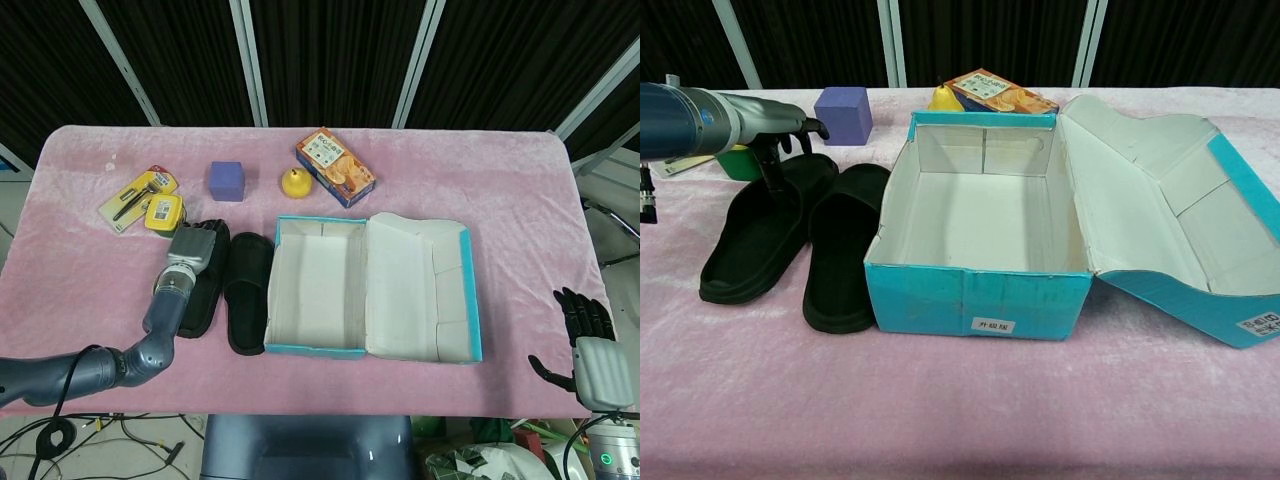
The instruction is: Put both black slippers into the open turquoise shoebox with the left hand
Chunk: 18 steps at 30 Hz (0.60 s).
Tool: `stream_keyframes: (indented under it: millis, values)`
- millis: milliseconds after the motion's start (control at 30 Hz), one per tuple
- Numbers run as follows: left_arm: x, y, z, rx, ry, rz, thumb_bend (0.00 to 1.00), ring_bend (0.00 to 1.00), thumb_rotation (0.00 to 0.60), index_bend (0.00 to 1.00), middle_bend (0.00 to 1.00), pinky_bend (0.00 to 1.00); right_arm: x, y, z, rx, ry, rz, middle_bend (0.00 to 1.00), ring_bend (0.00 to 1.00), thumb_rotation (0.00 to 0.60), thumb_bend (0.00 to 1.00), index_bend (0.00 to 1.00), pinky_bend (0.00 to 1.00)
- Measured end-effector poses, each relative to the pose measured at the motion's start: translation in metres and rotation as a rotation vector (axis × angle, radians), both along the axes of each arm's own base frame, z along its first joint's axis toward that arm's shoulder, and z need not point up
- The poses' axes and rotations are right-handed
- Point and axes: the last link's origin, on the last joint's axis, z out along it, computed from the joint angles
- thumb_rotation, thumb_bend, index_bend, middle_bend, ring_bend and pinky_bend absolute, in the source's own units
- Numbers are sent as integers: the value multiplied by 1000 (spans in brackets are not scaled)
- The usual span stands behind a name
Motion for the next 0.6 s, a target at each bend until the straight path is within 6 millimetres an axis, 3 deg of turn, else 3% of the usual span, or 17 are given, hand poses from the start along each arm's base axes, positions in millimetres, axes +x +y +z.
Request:
stream_keyframes:
  millis: [200,400,600]
  values:
    - [-4,4,-7,-9,6,20,14,205,600,97,205,214,-1,-1,0,0,-1,-11,50,0,600,111,50,4]
    - [-9,10,-12,-8,3,53,69,416,600,297,387,451,-2,-1,0,1,-1,-22,50,0,600,111,50,5]
    - [-6,14,-8,31,-43,32,75,456,600,363,452,484,-3,-1,0,1,-6,-29,50,0,600,111,50,5]
